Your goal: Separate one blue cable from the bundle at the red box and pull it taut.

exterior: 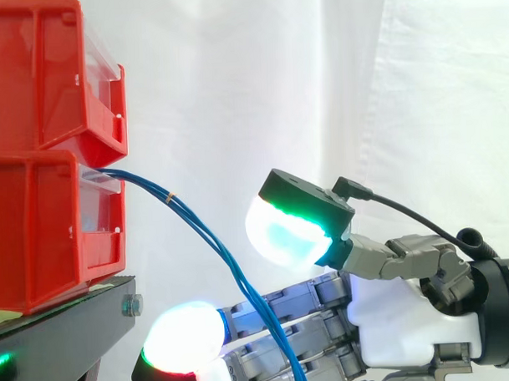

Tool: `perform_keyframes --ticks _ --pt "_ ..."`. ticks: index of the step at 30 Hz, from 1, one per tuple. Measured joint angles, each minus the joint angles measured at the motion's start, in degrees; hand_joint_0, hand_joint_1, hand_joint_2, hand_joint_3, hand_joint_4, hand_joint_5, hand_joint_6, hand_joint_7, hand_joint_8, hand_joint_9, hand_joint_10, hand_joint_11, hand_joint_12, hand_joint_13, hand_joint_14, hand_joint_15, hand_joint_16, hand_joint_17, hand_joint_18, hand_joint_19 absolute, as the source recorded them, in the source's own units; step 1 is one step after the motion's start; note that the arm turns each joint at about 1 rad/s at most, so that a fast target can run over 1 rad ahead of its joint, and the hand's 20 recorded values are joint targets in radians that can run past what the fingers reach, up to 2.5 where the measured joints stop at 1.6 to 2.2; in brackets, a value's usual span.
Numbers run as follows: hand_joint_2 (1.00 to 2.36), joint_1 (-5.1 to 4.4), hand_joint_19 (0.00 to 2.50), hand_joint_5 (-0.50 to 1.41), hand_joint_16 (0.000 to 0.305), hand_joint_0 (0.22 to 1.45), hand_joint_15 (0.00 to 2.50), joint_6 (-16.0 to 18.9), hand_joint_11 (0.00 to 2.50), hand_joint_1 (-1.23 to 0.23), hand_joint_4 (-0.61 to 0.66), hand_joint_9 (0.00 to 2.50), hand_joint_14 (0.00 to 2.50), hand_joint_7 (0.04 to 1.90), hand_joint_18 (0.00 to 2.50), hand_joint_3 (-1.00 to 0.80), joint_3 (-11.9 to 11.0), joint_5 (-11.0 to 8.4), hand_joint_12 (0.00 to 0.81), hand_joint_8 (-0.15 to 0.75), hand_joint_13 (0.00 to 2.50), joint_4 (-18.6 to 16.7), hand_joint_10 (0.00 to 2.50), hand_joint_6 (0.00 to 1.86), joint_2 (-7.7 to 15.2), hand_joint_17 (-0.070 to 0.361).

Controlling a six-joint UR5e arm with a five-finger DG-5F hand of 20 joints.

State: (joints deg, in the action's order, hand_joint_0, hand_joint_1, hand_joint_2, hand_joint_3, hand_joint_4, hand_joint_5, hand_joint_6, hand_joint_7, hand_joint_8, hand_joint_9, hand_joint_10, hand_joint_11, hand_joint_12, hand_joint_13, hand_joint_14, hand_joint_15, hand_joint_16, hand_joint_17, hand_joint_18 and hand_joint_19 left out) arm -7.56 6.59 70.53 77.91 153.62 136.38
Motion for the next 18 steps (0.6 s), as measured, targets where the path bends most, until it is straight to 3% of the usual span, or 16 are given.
perform_keyframes --ticks 8,18 --pt "1.01 0.18 0.62 -0.13 0.049 0.62 0.5 1.2 0.49 -0.72 0.25 0.74 0.02 1.1 0.63 -0.37 0.0 0.07 0.345 0.274 0.81 -0.6 0.02 0.5 0.0 0.109" --pt "1.01 0.38 0.63 -0.14 0.049 0.61 0.53 1.4 0.49 -0.73 0.26 0.75 0.02 1.09 0.65 -0.4 -1.4 0.93 0.343 0.274 0.84 -0.9 0.02 0.5 0.0 0.11"
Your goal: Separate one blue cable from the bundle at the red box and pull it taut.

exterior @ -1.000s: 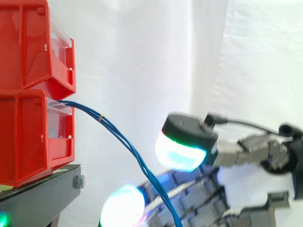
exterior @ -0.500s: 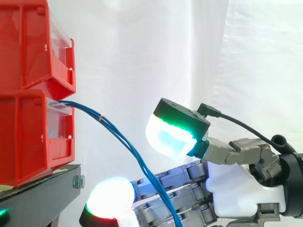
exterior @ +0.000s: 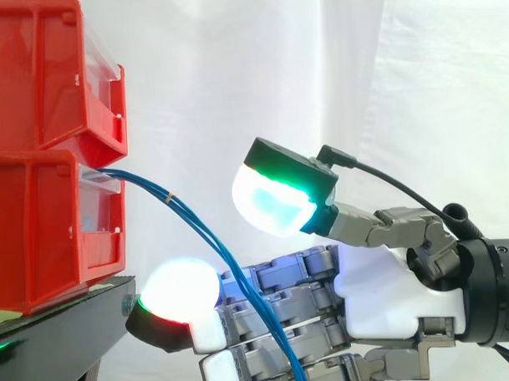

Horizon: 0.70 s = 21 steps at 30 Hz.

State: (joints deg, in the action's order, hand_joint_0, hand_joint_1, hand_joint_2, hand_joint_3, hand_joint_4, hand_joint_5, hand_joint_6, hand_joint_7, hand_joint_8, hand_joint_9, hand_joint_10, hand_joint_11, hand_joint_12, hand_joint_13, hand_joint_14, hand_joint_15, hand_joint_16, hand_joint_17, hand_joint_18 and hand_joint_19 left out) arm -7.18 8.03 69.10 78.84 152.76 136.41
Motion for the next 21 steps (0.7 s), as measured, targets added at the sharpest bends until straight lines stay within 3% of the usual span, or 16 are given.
perform_keyframes --ticks 21 --pt "1.01 0.11 0.6 -0.12 0.047 0.64 0.53 -3.6 0.52 -0.73 0.23 0.81 0.02 1.2 0.71 -0.39 -0.2 2.57 0.349 0.284 0.89 -1.9 0.02 0.5 0.0 0.107"
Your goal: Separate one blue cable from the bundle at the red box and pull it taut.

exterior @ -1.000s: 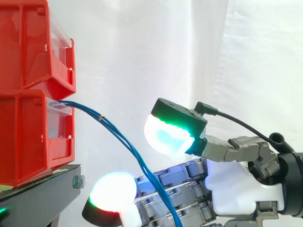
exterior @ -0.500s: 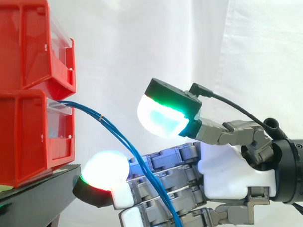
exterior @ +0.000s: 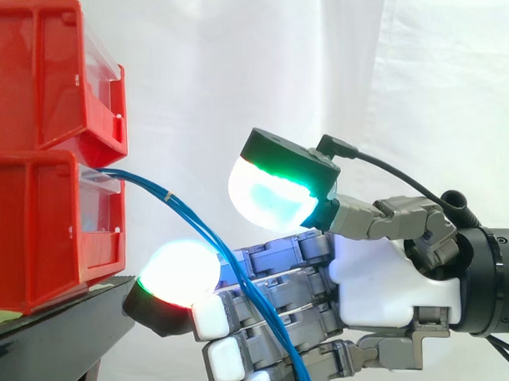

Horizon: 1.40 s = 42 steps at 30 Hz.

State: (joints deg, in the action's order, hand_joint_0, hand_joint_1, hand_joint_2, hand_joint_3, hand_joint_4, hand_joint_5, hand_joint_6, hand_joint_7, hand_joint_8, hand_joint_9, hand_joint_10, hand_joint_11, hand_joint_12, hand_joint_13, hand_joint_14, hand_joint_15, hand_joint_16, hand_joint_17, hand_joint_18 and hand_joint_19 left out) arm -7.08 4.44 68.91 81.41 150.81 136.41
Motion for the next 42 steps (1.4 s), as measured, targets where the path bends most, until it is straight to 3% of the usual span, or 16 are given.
perform_keyframes --ticks 18,32,42 --pt "1.01 0.26 0.61 -0.12 0.047 0.64 0.55 -2.3 0.54 -0.73 0.23 0.83 0.02 1.2 0.72 -0.41 -0.1 0.8 0.346 0.288 0.92 -1.6 0.02 0.5 0.0 0.106" --pt "1.01 1.66 0.63 -0.13 0.048 0.65 0.59 -2.3 0.61 -0.73 0.19 0.87 0.02 1.17 0.73 -0.35 -0.2 1.69 0.35 0.285 0.95 -1.0 0.02 0.55 0.0 0.108" --pt "1.01 1.86 0.64 -0.18 0.048 0.66 0.62 -3.4 0.68 -0.72 0.19 0.9 0.02 0.85 0.75 -0.3 -0.5 2.2 0.341 0.283 0.98 -1.1 0.02 0.76 0.0 0.108"
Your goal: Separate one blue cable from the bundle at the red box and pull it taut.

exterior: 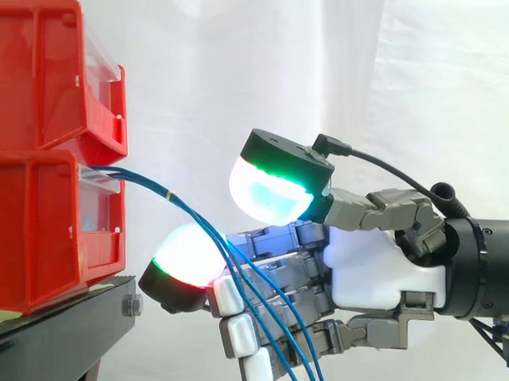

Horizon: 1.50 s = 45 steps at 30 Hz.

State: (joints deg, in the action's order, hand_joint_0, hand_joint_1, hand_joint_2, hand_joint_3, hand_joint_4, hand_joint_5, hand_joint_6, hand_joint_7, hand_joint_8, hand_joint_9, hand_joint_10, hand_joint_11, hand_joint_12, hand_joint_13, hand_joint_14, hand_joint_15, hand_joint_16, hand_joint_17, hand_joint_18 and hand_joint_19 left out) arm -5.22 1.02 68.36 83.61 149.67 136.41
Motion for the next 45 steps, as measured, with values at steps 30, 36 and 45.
perform_keyframes --ticks 30,36,45 --pt "1.0 -0.21 0.68 -0.14 0.05 0.59 0.66 -4.5 0.86 -0.67 0.21 1.13 0.03 0.89 0.8 -0.5 -1.7 0.24 0.353 0.314 1.04 -0.4 0.02 0.85 0.0 0.113" --pt "1.0 -0.23 0.69 -0.14 0.05 0.62 0.66 -5.2 0.9 -0.69 0.2 1.17 0.03 0.93 0.81 -0.46 -1.9 0.19 0.352 0.312 1.05 -0.4 0.03 0.85 0.0 0.112" --pt "1.0 -0.37 0.71 -0.14 0.051 0.61 0.69 -5.3 0.94 -0.77 0.21 1.2 0.03 0.91 0.83 -0.5 -1.9 0.14 0.357 0.32 1.07 -0.2 0.02 0.85 0.0 0.114"
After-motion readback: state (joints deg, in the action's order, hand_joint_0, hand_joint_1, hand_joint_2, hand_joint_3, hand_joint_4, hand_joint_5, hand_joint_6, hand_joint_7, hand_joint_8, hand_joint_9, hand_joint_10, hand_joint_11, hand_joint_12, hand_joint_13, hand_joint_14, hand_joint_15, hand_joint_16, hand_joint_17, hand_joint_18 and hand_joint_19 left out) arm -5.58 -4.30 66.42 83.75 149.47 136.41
